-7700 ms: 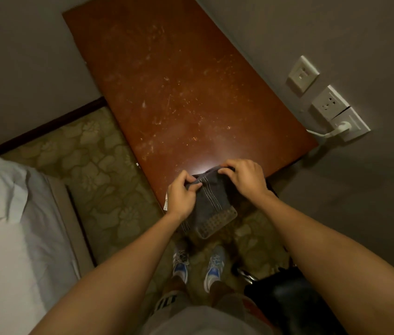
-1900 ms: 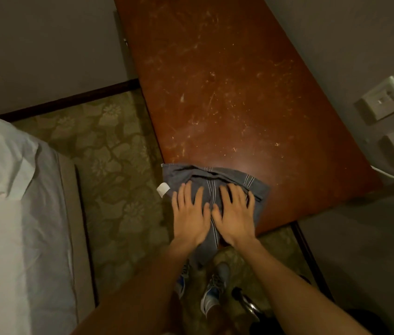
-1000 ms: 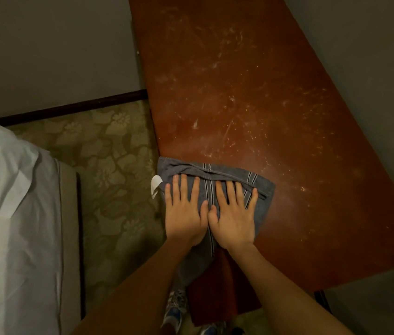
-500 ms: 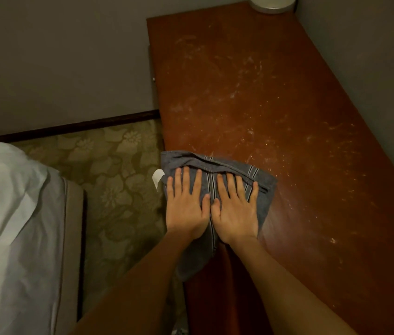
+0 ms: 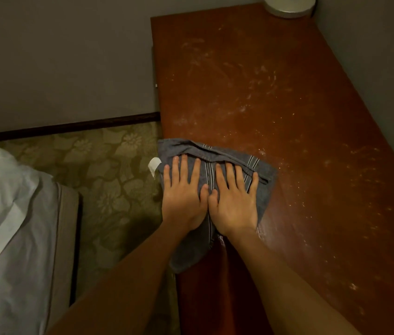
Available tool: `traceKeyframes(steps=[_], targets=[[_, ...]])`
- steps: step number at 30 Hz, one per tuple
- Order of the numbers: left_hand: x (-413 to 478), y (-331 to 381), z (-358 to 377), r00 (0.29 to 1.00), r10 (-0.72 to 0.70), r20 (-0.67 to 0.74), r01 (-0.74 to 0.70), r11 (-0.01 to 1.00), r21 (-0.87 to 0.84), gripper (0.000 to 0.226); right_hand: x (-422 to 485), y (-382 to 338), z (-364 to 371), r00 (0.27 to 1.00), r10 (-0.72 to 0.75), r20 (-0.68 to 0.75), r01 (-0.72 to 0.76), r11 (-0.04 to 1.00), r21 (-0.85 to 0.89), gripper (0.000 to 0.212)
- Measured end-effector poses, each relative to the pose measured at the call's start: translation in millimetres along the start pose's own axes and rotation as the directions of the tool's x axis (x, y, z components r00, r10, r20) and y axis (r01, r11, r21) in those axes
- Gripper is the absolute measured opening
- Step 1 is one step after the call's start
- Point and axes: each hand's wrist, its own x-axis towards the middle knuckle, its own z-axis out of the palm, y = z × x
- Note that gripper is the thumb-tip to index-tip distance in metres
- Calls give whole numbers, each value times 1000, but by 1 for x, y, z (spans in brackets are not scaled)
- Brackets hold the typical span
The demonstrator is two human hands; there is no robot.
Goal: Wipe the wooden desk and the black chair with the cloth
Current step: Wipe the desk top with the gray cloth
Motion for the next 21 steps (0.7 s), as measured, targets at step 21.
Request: traceKeyframes(steps=[21], targets=[[181, -50, 7, 998, 63, -18, -63, 997, -33, 66, 174, -18, -16, 998, 49, -40, -49, 999, -5, 62]])
